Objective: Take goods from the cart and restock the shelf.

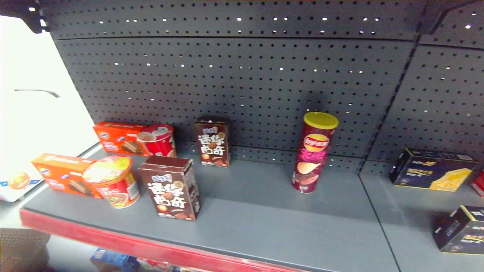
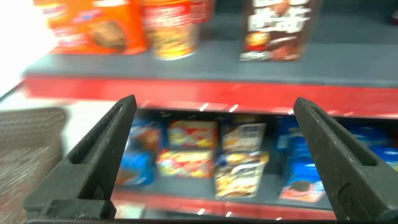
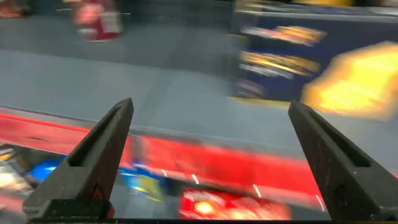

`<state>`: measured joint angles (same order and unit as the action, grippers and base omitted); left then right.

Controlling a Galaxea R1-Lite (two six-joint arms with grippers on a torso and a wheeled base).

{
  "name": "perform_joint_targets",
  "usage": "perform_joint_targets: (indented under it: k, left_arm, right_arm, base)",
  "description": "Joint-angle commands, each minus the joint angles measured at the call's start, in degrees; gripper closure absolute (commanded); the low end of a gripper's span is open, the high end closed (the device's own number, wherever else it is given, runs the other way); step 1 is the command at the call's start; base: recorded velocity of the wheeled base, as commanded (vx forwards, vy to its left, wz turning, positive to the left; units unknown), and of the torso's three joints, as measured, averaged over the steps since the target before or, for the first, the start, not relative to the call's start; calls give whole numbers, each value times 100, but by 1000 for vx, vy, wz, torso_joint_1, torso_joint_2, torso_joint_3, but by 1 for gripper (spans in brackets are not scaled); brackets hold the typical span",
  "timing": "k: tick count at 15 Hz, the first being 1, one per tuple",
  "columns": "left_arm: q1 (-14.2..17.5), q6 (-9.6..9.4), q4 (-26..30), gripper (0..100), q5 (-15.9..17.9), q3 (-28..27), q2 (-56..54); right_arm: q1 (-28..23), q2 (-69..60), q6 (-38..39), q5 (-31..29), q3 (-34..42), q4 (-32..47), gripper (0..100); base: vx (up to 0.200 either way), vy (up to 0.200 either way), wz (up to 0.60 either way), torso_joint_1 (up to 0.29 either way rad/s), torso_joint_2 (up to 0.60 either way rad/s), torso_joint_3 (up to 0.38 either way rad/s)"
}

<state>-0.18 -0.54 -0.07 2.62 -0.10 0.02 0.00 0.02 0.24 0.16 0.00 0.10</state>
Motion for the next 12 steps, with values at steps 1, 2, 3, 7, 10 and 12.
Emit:
perform_joint_targets:
  k: [1,2,3,7,10,12]
  left_arm:
    - [1,1,-1,0,2,1,-2]
    - [1,1,-1,0,2,1,-2]
    - [1,1,-1,0,2,1,-2]
    - [1,1,-1,0,2,1,-2]
    - [1,1,-1,0,2,1,-2]
    - [1,1,-1,0,2,1,-2]
  right_arm:
    - [0,-2,2,2,0,-1,0]
    - [0,-2,2,2,0,-1,0]
    - [0,-2,2,2,0,-1,0]
    - [0,-2,2,2,0,-1,0]
    - [0,-2,2,2,0,-1,0]
    - [0,-2,2,2,0,-1,0]
  base:
    - [0,0,600,-2,-2,12]
    - [0,0,600,7,2,2]
    - [0,0,600,2,12,-2]
    - [0,0,600,1,4,0]
    - [0,0,600,2,5,4]
    - [0,0,600,5,2,0]
